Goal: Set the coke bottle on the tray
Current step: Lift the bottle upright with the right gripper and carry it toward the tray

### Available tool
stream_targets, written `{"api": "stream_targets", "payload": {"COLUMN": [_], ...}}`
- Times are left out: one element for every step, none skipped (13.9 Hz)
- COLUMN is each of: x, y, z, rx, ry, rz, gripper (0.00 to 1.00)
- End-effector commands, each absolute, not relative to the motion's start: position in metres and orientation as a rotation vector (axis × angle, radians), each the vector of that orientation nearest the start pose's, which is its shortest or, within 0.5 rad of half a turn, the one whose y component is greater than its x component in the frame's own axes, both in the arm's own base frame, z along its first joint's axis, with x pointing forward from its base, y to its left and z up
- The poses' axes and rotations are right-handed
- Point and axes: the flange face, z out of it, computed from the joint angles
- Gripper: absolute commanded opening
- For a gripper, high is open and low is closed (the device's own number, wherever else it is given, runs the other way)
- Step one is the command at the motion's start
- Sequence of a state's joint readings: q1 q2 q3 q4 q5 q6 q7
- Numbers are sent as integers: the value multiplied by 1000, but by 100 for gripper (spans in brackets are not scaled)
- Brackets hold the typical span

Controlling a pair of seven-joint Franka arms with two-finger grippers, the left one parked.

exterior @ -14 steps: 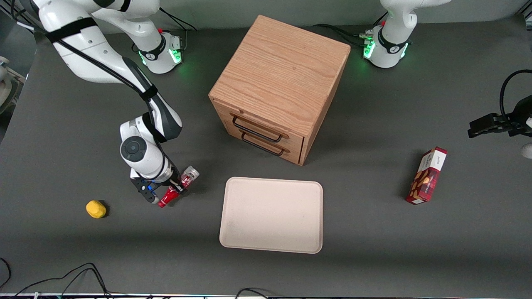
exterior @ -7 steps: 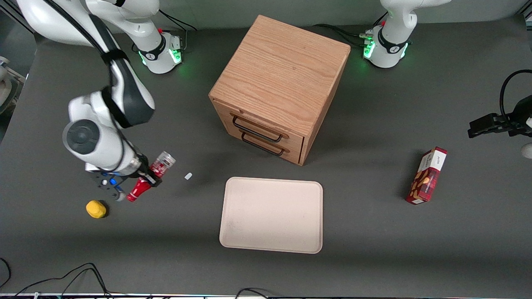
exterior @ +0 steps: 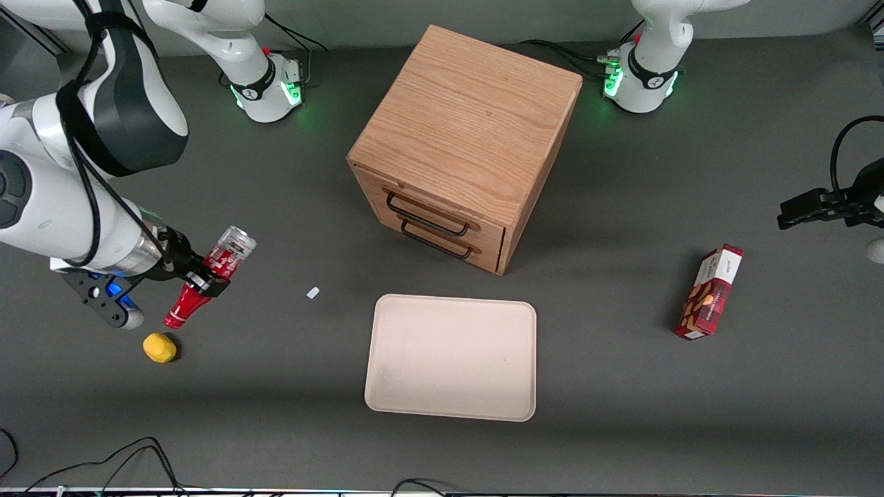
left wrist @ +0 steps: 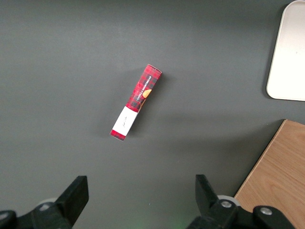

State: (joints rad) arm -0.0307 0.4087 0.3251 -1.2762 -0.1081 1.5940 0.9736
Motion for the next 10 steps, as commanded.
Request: {"api": "stream_targets", "payload": {"x": [688, 694, 696, 699, 702, 704, 707, 706, 706, 704], "y": [191, 210, 236, 252, 272, 287, 297, 312, 326, 340], "z": [503, 488, 468, 451, 431, 417, 398, 378, 358, 333], "rx": [-2980, -3011, -3054, -3084, -3095, -3091, -3087, -3091, -3094, -3111], "ry": [974, 957, 930, 897, 854, 823, 800, 764, 720, 637], "rz": [140, 126, 109, 83, 62, 34, 24, 16, 6, 5], "gripper": [0, 0, 0, 0, 0, 0, 0, 0, 0, 0]}}
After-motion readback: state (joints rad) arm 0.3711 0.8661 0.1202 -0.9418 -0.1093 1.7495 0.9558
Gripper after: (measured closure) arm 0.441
